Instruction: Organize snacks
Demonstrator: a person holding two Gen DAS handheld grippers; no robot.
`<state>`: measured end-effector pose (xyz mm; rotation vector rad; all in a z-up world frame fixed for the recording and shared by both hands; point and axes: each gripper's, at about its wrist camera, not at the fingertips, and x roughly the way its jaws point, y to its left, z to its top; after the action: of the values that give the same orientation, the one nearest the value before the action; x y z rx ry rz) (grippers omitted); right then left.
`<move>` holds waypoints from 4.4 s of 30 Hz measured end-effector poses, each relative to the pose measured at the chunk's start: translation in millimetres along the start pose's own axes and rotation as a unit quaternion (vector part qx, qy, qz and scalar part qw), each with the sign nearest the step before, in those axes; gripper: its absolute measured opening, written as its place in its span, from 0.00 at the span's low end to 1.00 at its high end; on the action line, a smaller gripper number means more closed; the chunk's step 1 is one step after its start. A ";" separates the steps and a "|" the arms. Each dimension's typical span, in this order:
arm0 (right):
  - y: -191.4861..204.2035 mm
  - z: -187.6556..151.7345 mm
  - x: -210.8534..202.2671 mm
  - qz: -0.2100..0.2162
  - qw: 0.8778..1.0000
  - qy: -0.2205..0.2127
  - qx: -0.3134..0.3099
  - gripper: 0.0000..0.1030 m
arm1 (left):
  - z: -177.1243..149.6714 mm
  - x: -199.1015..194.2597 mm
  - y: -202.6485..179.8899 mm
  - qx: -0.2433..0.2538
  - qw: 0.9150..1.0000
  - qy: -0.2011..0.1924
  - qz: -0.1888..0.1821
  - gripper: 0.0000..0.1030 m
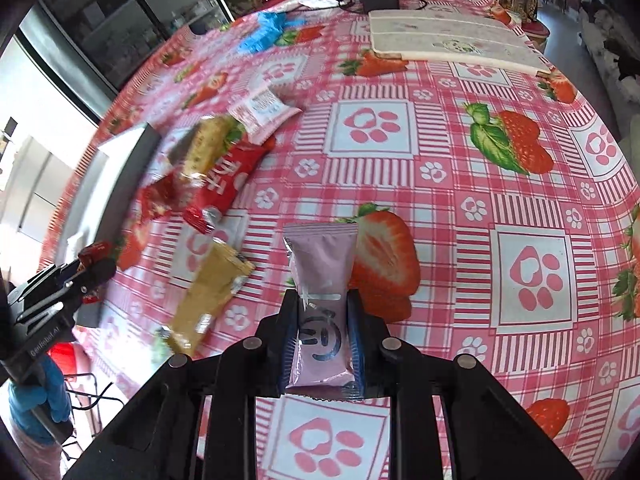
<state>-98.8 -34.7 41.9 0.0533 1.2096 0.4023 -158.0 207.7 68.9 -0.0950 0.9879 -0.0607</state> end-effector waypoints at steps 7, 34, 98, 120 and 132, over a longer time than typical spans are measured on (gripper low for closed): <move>29.4 13.9 -18.0 0.039 0.999 -0.019 -0.011 0.24 | 23.8 -43.8 36.7 -0.025 0.999 -0.026 0.003 0.31; 318.0 75.5 53.7 0.161 0.965 0.040 -0.202 0.24 | 12.7 -47.8 188.9 -0.112 0.991 -0.022 0.072 0.31; 80.5 89.6 79.9 -0.059 0.998 0.008 -0.027 0.34 | 50.7 95.8 24.4 -0.113 0.985 0.126 0.034 0.80; -27.3 5.9 18.2 -0.132 0.991 -0.024 -0.017 0.94 | 17.4 66.0 -13.7 -0.013 0.996 0.041 0.073 0.83; -21.6 -4.9 34.3 -0.134 0.986 -0.103 -0.015 1.00 | 7.0 91.4 -16.7 -0.013 0.998 0.007 0.068 1.00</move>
<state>-87.4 -44.3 3.9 -0.0920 0.9904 0.1743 -102.1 182.8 -1.4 -0.0513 1.0069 0.0763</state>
